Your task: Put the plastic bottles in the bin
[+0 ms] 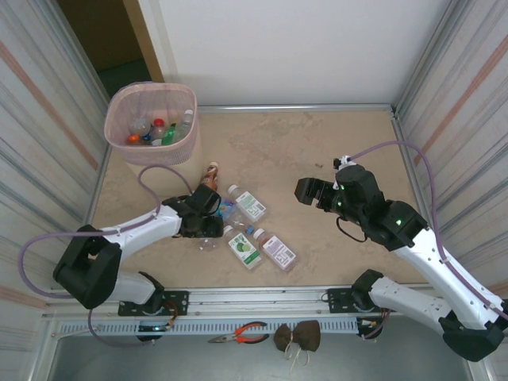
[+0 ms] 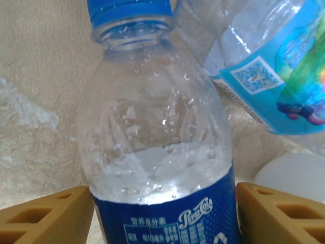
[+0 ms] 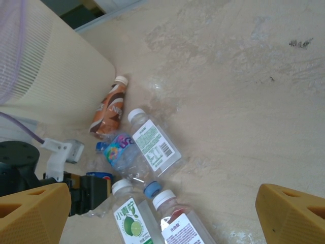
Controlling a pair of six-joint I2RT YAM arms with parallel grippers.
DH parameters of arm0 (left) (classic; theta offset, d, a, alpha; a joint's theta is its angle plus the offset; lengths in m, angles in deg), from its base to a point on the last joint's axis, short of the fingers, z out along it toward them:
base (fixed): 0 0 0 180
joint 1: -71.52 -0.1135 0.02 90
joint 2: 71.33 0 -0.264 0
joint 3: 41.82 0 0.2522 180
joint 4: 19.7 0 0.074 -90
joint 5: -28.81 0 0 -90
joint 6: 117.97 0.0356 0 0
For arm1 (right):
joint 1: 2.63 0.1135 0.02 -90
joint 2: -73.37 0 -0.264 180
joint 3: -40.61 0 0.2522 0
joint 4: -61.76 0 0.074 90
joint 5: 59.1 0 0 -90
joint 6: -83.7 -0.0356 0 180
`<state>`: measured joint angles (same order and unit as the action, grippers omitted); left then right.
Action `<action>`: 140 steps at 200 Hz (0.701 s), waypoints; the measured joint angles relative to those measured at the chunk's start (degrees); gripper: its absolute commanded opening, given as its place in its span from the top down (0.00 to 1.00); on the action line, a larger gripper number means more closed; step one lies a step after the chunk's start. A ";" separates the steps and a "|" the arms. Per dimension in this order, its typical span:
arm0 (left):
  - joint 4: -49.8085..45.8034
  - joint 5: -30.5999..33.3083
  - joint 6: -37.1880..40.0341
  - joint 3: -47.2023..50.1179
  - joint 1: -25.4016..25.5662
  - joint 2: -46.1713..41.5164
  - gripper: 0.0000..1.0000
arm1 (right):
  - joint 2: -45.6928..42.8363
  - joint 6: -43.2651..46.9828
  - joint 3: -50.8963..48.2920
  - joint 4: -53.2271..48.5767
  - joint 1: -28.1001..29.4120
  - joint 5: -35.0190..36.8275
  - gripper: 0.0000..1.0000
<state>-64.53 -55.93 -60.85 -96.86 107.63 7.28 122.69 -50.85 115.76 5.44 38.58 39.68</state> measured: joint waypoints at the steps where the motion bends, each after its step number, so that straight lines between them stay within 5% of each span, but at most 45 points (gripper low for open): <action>1: 0.02 0.02 0.00 0.00 0.00 0.02 0.29 | 0.00 0.00 0.00 0.00 0.00 0.00 0.07; 140: 0.31 1.51 0.04 -0.09 0.00 1.31 0.40 | -0.33 0.00 0.00 -0.48 0.00 0.39 0.07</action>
<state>-64.23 -54.42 -60.81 -96.95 107.63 8.59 122.36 -50.85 115.76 4.95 38.58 40.07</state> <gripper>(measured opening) 0.606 0.928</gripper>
